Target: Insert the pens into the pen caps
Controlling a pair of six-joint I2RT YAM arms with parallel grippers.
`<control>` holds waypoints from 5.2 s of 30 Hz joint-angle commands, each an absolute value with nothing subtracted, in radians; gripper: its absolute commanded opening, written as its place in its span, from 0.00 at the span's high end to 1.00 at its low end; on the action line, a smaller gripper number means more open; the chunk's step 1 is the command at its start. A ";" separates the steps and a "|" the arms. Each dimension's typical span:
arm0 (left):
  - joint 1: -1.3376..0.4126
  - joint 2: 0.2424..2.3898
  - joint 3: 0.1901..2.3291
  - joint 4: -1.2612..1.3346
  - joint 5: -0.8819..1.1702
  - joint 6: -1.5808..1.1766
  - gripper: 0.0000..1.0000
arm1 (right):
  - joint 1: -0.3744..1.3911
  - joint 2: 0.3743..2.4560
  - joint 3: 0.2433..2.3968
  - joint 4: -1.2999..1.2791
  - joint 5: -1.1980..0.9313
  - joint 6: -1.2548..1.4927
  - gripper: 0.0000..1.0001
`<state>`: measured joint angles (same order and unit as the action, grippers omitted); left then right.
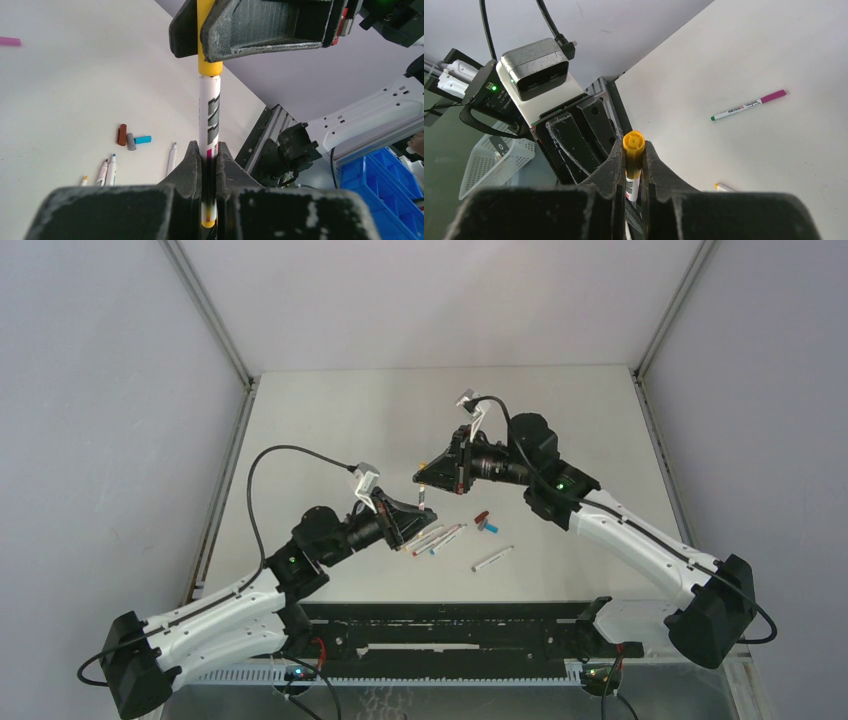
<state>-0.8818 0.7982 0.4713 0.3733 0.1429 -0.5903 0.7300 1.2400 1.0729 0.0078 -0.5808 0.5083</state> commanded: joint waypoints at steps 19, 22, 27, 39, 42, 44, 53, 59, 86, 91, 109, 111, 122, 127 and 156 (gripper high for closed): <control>-0.794 0.781 0.676 0.581 0.155 -0.535 1.00 | 0.850 1.226 0.863 -0.064 -0.703 0.594 1.00; -0.784 0.782 0.691 0.582 0.162 -0.531 1.00 | 0.865 1.227 0.850 -0.071 -0.707 0.596 1.00; -0.762 0.773 0.700 0.592 0.181 -0.534 1.00 | 0.887 1.226 0.845 -0.101 -0.727 0.578 1.00; -0.753 0.784 0.661 0.166 0.092 -0.390 1.00 | 0.807 1.133 0.934 -0.241 -0.620 0.447 0.66; -0.752 0.807 0.598 0.010 -0.001 -0.369 1.00 | 0.742 1.078 0.942 -0.279 -0.565 0.404 0.45; -0.752 0.845 0.566 -0.070 -0.065 -0.364 1.00 | 0.712 1.043 0.942 -0.313 -0.498 0.377 0.38; -0.730 1.123 0.631 -0.272 -0.333 -0.342 1.00 | 0.703 1.011 0.937 -0.375 -0.341 0.327 0.35; -0.665 1.284 0.698 -0.300 -0.293 -0.328 0.99 | 0.704 0.991 0.915 -0.376 -0.317 0.329 0.35; -0.645 1.286 0.664 -0.107 -0.036 -0.218 0.48 | 0.689 0.956 0.886 -0.389 -0.261 0.330 0.36; -0.718 1.360 0.725 -0.092 0.070 -0.165 0.52 | 0.687 0.960 0.885 -0.378 -0.266 0.340 0.36; -0.775 1.591 0.844 -0.127 0.072 -0.124 0.68 | 0.686 0.931 0.867 -0.383 -0.251 0.364 0.37; -0.781 1.604 0.849 -0.132 0.072 -0.120 0.68 | 0.686 0.931 0.867 -0.383 -0.250 0.364 0.38; -0.793 1.634 0.830 -0.144 0.021 -0.154 0.92 | 0.683 0.925 0.863 -0.383 -0.241 0.369 0.38; -0.793 1.538 0.773 -0.083 -0.017 -0.217 1.00 | 0.680 0.910 0.840 -0.363 -0.227 0.395 0.38; -0.795 0.954 0.511 0.382 0.425 -0.350 1.00 | 0.675 1.021 0.736 0.053 -0.404 0.693 0.48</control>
